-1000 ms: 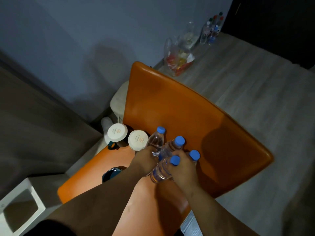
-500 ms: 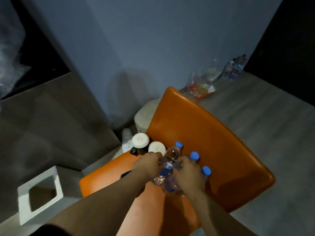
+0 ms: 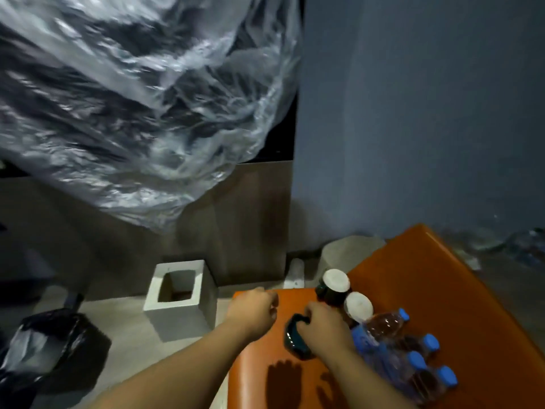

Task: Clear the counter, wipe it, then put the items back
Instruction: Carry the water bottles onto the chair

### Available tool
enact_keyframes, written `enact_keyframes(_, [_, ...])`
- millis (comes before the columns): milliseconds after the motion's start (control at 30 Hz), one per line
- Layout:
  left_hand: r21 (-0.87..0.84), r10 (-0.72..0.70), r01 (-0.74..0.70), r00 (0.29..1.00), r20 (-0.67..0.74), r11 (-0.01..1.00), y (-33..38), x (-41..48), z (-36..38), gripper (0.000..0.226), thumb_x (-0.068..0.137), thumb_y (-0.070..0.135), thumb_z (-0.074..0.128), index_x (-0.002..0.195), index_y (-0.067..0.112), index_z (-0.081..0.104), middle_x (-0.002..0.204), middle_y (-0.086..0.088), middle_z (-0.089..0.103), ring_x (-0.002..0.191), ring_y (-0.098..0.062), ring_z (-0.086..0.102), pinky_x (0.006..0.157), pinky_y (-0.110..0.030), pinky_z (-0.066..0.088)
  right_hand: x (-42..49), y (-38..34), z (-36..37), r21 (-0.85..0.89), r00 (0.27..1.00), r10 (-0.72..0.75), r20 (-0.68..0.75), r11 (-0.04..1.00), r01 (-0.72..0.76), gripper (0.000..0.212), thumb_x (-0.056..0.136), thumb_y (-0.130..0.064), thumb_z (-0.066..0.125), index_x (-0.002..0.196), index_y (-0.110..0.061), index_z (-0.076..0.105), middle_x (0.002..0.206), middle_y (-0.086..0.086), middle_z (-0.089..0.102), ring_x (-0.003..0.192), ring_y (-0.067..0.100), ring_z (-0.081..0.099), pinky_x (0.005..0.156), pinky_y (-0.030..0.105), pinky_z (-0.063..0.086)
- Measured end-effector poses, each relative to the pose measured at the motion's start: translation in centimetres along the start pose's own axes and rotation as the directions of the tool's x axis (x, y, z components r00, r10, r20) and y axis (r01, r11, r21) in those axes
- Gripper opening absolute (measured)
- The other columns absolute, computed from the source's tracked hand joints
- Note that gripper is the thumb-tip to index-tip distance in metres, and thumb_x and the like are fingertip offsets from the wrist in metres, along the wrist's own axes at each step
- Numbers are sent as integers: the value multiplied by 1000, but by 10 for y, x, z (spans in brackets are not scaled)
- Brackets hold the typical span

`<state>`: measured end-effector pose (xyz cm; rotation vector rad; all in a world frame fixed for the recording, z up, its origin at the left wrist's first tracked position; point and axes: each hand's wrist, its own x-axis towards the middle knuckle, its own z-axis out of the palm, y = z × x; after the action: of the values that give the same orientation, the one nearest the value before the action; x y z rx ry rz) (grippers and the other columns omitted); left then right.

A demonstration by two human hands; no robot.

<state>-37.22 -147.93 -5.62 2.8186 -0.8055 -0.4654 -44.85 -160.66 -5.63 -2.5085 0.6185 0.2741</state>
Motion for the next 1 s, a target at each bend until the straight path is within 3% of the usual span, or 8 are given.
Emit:
enact_keyframes(133, [-74, -170, 165, 983, -63, 984, -84, -68, -10, 25, 94, 28, 46, 116, 23, 57, 120, -1, 58, 106, -19, 58, 90, -34, 51, -25, -83, 43, -45, 985, -160, 71, 986, 163, 20, 90, -28, 51, 108, -23, 57, 112, 0, 61, 104, 19, 55, 84, 29, 45])
enact_keyframes(267, [-128, -332, 317, 935, -123, 940, -180, -158, -24, 25, 94, 28, 44, 114, 23, 57, 121, -1, 58, 109, -22, 56, 90, -33, 49, -63, -182, 104, -43, 933, -303, 195, 948, 317, 5, 87, -25, 49, 92, -26, 50, 111, 3, 61, 103, 22, 57, 80, 29, 44])
enact_keyframes(367, [-134, -439, 420, 881, -176, 898, -255, -232, -40, 27, 94, 26, 42, 116, 22, 56, 121, -3, 58, 111, -24, 55, 87, -31, 45, -100, -264, 150, -40, 876, -421, 235, 896, 441, 13, 87, -29, 47, 99, -25, 52, 115, 1, 60, 108, 22, 55, 87, 31, 44])
enact_keyframes(500, [-145, -570, 552, 788, -232, 821, -329, -324, -63, 24, 96, 28, 42, 114, 22, 57, 130, -5, 52, 111, -25, 54, 86, -35, 46, -157, -359, 199, 27, 777, -560, 288, 816, 578, 33, 89, -33, 50, 121, -25, 48, 121, 0, 58, 113, 20, 54, 92, 31, 45])
enact_keyframes(800, [-325, -780, 716, 509, -364, 618, -450, -495, -94, 24, 94, 32, 46, 113, 24, 58, 118, 1, 57, 108, -19, 55, 88, -31, 47, -250, -524, 285, 85, 527, -728, 438, 617, 782, 15, 88, -31, 50, 100, -25, 54, 107, 0, 62, 102, 20, 57, 85, 32, 45])
enact_keyframes(1000, [-302, -836, 794, 424, -347, 528, -535, -546, -104, 27, 95, 30, 44, 118, 23, 56, 122, -3, 55, 113, -23, 53, 88, -31, 45, -264, -620, 341, 125, 432, -759, 487, 550, 826, 15, 85, -32, 52, 99, -27, 56, 103, 0, 62, 95, 17, 59, 83, 31, 48])
